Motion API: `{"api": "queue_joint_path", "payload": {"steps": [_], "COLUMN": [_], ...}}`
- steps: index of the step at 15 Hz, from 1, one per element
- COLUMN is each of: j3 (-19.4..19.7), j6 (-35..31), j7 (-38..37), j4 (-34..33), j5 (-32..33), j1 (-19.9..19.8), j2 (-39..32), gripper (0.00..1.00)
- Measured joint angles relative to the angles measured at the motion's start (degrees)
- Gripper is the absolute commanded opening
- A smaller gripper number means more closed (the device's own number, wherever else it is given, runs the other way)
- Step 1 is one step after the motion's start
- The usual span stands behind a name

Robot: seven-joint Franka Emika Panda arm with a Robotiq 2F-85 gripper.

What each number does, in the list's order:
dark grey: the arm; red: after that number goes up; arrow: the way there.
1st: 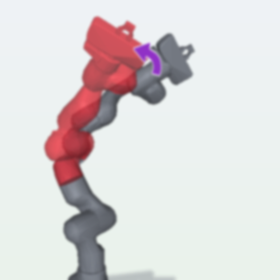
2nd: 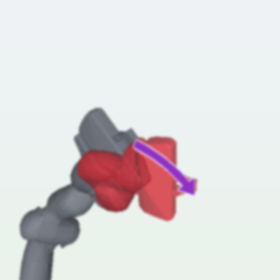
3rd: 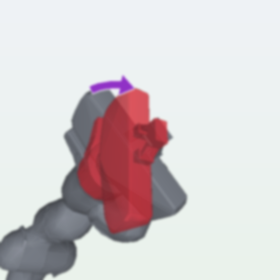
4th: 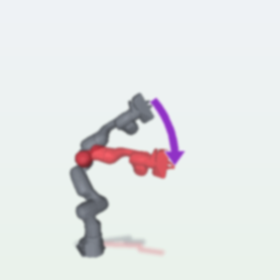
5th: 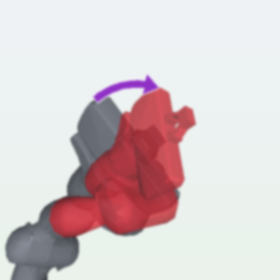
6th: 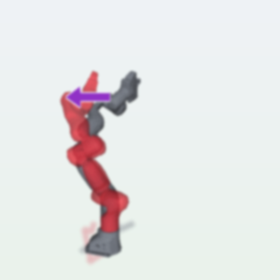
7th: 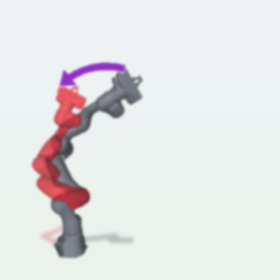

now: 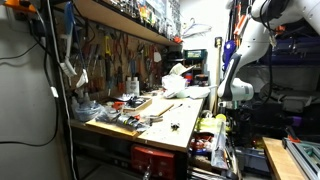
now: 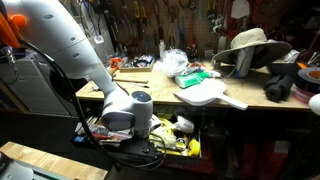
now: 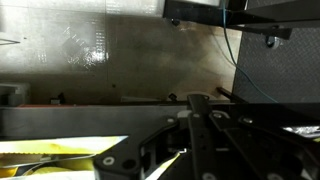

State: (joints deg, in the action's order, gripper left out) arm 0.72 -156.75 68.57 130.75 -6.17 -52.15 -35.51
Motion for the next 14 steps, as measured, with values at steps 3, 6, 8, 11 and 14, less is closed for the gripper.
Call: {"api": "queue_joint_path", "payload": {"steps": [3,6,8,11,14], "j3": [-5.3,-11.9,-16.5,-23.6,-30.8], "j6": [-0.9,-2.0,-3.3,-6.6,-10.8], "j7": [4.4,10.1,13.5,18.3,20.8], "j4": [0.2,0.1,0.1,0.3,0.4], "j5": [-4.7,-10.3,-14.0,-18.5,-20.7], "j1": [-6.8,-14.5,-19.6,-26.8,-33.7], "j2": [-0.3,-1.3,-2.5,-4.9,-8.4], "gripper": [0.00,0.00,0.00,0.00,0.00]}}
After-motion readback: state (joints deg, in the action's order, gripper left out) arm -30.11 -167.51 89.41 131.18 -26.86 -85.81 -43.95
